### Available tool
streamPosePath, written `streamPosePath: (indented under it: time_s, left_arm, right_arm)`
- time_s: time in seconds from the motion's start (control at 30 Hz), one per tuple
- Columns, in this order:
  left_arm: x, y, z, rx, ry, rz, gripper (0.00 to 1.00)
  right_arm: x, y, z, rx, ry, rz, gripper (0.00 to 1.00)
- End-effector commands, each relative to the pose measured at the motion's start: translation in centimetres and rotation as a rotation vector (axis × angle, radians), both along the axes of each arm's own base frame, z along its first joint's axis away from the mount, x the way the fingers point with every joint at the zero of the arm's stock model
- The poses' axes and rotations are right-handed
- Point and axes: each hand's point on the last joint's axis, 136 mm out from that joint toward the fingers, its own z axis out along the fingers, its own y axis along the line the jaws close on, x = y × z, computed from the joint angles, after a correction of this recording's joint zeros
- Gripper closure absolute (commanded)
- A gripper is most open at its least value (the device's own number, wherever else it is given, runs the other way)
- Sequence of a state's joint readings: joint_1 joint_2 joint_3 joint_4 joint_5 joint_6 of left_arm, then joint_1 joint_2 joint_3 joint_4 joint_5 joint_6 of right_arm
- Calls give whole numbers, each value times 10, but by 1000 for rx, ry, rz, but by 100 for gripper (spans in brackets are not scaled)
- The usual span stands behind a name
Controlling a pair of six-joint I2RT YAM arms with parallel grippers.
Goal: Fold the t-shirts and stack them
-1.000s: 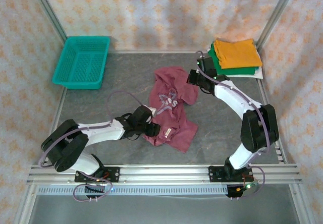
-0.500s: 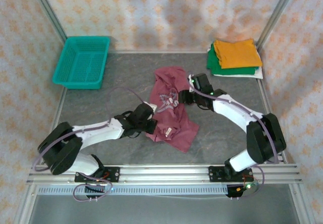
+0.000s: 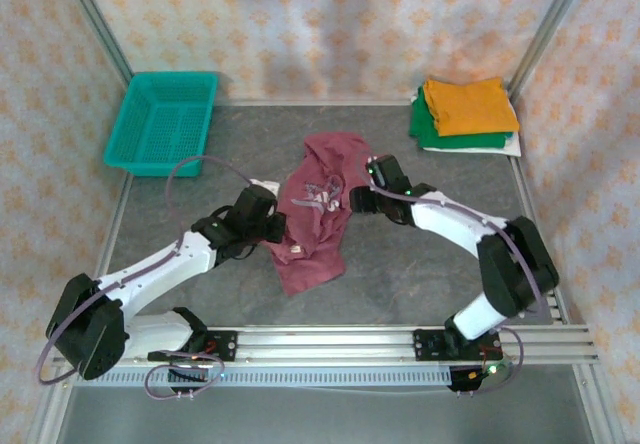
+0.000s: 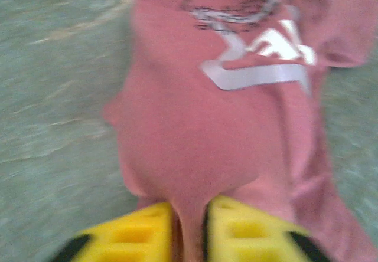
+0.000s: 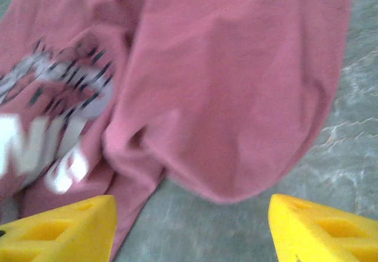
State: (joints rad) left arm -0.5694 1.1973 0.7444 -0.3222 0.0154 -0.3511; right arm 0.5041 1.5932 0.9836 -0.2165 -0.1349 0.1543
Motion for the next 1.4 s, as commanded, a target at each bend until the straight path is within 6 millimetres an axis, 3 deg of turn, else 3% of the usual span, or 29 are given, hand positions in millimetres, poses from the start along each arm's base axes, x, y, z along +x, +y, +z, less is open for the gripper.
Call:
streamPosePath:
  time_s: [0.0, 0.1, 0.2, 0.3, 0.4, 0.47, 0.57, 0.63, 0.7, 0.77, 0.8, 0.97, 1.17, 1.37]
  left_arm:
    - [11, 49, 19, 115, -42, 189, 49]
    - [13, 21, 36, 129, -57, 52, 48]
    - [6, -34, 41, 173, -75, -150, 46]
    - [-2, -82, 15, 90, -23, -282, 46]
    - [-6, -107, -13, 76, 14, -338, 46]
    - [-7, -111, -36, 93, 57, -334, 45]
    - [-10, -104, -69, 148, 134, -314, 44]
    - [-10, -94, -81, 180, 134, -279, 48]
    - [-8, -85, -83, 212, 120, -250, 62]
    - [-3, -74, -79, 252, 96, -207, 90]
    - [-1, -67, -75, 261, 84, -181, 99]
    - [13, -39, -36, 219, 22, -89, 100]
    - [33, -7, 48, 96, -150, -17, 100]
    - [47, 29, 148, 80, -353, 50, 100]
  right_arm:
    - [38, -14, 2, 21, -15, -159, 31]
    - [51, -18, -11, 13, 16, -187, 30]
    - [65, -23, -23, 63, 52, -215, 31]
    - [76, -22, -28, 102, 66, -213, 36]
    - [81, -19, -31, 107, 75, -200, 47]
    - [82, -16, -34, 119, 87, -197, 47]
    - [83, -12, -39, 149, 110, -195, 39]
    - [83, -9, -42, 161, 117, -188, 43]
    - [84, -6, -46, 173, 126, -179, 57]
    - [85, -3, -47, 193, 138, -171, 76]
    - [85, -3, -44, 211, 141, -173, 85]
    - [83, -13, -6, 306, 87, -195, 97]
    - [66, -13, 63, 426, -1, -152, 100]
    - [48, -24, 146, 467, -143, -151, 100]
